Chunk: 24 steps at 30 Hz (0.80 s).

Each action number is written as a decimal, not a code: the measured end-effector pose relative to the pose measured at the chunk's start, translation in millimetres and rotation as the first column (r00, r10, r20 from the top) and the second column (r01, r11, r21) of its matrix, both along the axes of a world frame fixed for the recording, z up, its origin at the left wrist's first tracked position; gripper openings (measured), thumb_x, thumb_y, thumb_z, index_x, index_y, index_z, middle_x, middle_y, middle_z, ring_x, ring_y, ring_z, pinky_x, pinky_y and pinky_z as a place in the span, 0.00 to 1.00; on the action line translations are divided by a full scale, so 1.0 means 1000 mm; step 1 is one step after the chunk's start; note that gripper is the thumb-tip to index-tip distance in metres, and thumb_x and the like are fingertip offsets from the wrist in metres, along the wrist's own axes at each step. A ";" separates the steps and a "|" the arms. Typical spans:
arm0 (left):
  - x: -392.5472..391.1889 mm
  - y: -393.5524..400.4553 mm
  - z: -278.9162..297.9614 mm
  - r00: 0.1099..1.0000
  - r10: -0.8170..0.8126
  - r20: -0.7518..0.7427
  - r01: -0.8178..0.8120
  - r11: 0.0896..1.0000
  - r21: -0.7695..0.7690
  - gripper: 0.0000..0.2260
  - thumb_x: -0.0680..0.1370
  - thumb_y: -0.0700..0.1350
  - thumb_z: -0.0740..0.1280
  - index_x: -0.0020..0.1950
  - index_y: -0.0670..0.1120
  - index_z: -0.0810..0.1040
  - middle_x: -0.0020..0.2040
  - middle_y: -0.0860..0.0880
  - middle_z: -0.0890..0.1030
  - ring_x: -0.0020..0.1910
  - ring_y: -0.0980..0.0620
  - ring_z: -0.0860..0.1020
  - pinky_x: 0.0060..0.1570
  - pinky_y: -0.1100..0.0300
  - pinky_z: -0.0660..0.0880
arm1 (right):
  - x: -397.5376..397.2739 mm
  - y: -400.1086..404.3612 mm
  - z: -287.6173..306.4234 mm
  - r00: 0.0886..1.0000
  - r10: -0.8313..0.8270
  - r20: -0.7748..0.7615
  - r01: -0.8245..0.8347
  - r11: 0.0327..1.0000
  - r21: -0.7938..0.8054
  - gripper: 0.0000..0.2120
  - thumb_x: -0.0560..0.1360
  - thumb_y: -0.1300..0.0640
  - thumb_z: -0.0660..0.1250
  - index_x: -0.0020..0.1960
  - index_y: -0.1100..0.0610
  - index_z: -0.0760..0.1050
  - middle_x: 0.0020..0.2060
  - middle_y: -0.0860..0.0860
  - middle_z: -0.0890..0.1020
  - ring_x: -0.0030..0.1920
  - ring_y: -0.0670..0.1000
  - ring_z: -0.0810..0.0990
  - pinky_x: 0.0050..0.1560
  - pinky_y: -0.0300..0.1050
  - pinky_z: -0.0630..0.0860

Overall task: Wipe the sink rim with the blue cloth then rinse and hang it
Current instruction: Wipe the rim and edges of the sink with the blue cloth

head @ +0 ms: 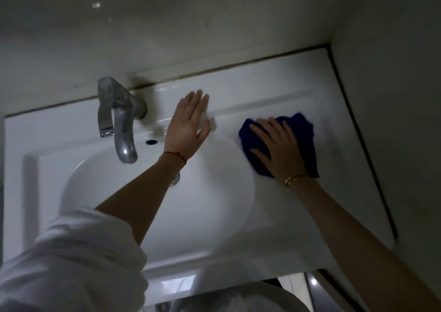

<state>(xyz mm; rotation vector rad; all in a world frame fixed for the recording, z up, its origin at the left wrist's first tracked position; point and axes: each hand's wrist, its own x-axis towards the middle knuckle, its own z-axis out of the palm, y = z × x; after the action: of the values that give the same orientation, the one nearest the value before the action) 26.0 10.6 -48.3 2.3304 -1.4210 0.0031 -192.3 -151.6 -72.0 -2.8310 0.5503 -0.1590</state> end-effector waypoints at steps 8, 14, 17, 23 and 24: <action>-0.001 -0.002 -0.004 0.999 0.016 0.040 -0.014 0.999 -0.046 0.23 0.83 0.48 0.61 0.75 0.40 0.66 0.75 0.41 0.67 0.76 0.42 0.63 0.74 0.45 0.62 | 0.013 0.024 0.003 0.999 -0.041 -0.015 0.041 0.999 -0.004 0.25 0.81 0.44 0.54 0.75 0.54 0.64 0.72 0.53 0.68 0.73 0.57 0.63 0.75 0.58 0.51; 0.002 -0.001 -0.005 0.999 0.012 0.041 -0.011 1.000 -0.021 0.23 0.82 0.49 0.61 0.76 0.42 0.66 0.76 0.43 0.67 0.76 0.43 0.63 0.75 0.47 0.62 | -0.016 -0.021 0.008 0.999 -0.029 -0.037 0.029 1.000 0.000 0.25 0.81 0.44 0.54 0.75 0.53 0.63 0.71 0.52 0.69 0.72 0.58 0.65 0.75 0.54 0.50; 0.001 -0.001 -0.002 0.999 0.024 0.023 -0.024 1.000 0.001 0.23 0.82 0.50 0.60 0.76 0.42 0.66 0.76 0.43 0.66 0.76 0.43 0.63 0.75 0.47 0.61 | 0.003 -0.022 0.010 0.954 -0.299 -0.018 0.299 0.954 -0.007 0.25 0.81 0.45 0.56 0.75 0.54 0.62 0.72 0.53 0.67 0.71 0.58 0.65 0.75 0.55 0.51; -0.006 -0.002 0.006 0.999 0.040 -0.020 -0.038 0.994 0.100 0.26 0.83 0.52 0.57 0.78 0.43 0.61 0.78 0.44 0.61 0.78 0.45 0.57 0.77 0.49 0.55 | -0.008 0.036 0.010 0.998 -0.016 -0.062 0.020 0.997 0.073 0.26 0.81 0.43 0.54 0.76 0.52 0.61 0.74 0.50 0.65 0.74 0.57 0.61 0.76 0.57 0.50; -0.008 -0.002 0.008 0.999 0.044 -0.029 -0.040 0.993 0.115 0.26 0.83 0.52 0.57 0.78 0.43 0.60 0.79 0.44 0.60 0.79 0.45 0.56 0.78 0.49 0.53 | -0.022 0.043 0.010 0.996 0.070 -0.063 -0.064 0.993 0.098 0.26 0.81 0.43 0.54 0.76 0.51 0.59 0.75 0.49 0.63 0.75 0.55 0.59 0.76 0.56 0.49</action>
<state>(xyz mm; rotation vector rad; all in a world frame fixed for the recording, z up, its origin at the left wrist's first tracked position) 17.7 8.4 -40.7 2.4413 -1.3905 -0.1051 -214.6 -108.9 -62.1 -2.7647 0.4625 -0.0258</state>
